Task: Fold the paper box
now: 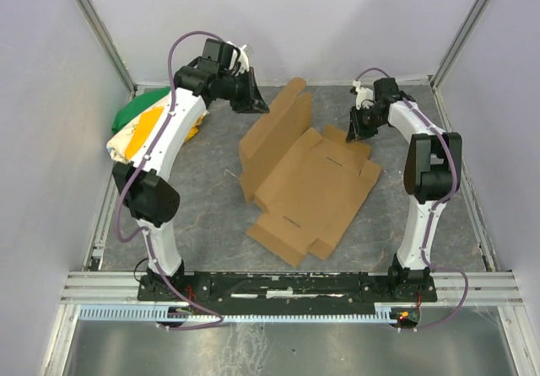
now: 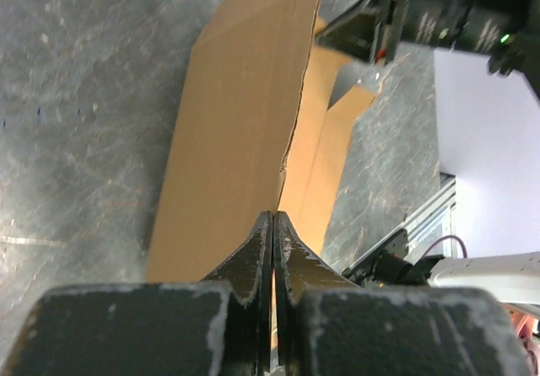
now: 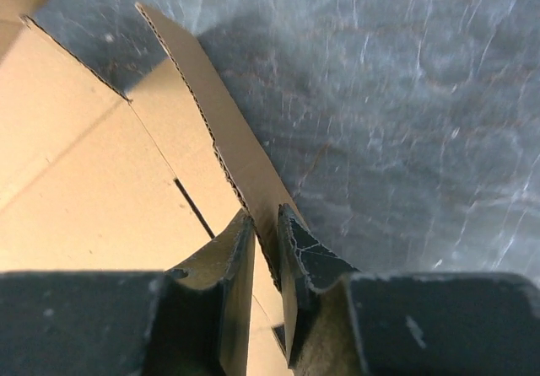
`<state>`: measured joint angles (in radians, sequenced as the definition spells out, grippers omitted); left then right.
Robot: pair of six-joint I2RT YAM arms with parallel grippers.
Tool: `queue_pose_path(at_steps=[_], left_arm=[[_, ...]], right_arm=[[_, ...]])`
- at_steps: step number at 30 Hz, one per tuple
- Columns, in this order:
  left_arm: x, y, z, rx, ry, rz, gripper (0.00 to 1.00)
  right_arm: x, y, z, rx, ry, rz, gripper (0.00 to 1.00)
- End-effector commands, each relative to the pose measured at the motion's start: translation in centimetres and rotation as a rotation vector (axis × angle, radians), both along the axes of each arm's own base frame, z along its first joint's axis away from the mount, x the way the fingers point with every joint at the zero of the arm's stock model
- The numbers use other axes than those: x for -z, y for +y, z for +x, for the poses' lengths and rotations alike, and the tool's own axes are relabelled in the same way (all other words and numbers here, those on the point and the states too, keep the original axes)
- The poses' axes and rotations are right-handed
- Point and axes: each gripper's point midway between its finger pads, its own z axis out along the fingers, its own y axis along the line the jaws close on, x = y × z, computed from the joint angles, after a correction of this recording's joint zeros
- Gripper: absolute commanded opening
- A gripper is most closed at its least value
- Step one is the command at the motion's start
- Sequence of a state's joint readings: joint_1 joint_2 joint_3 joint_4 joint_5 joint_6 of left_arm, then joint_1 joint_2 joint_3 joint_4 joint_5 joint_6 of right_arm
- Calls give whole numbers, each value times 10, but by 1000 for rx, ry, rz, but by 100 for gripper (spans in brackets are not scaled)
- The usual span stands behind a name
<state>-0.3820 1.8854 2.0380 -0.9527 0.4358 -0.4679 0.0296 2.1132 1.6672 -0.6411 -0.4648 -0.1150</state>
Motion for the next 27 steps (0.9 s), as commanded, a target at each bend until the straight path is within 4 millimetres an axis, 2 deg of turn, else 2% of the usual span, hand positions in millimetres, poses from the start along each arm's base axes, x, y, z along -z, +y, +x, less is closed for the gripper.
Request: queue_pose_path(at_steps=[1,5,7,8,10,13,16,17,20,21,24,27], left_arm=[[-48,-21,24,5,-112,-132,3],[-65,-27,45,-14,-176,-155,3],[-70,-30,56,-16,-209,-168,3],[-74,-33,59,-11,-227,-177,3],[-81,-37,66,-3,-262,-197,3],[-88,-41,72,17,-305,-219,3],[-86,-46,70,56,-307,-236,3],[-81,-48,68,70,-297,-237,3],[-72,-50,63,96,-293,-242,3],[-68,-48,61,97,-298,-237,3],[-69,-40,55,86,-333,-214,3],[-65,-37,46,98,-325,-199,3]], right_arm=[[-20,-1,-32,158,131,-52,24],[-29,16,-68,257,194,59,20],[-35,30,-78,310,161,163,19],[-25,34,-95,343,189,201,18],[-28,43,-107,411,169,300,16],[-29,48,-123,500,156,406,14],[-22,45,-136,573,153,437,13],[-17,42,-139,598,153,418,15],[-2,20,-152,683,161,292,42],[-2,14,-155,696,153,260,46],[-21,3,-155,706,59,219,59],[-55,-3,-149,678,-80,199,68]])
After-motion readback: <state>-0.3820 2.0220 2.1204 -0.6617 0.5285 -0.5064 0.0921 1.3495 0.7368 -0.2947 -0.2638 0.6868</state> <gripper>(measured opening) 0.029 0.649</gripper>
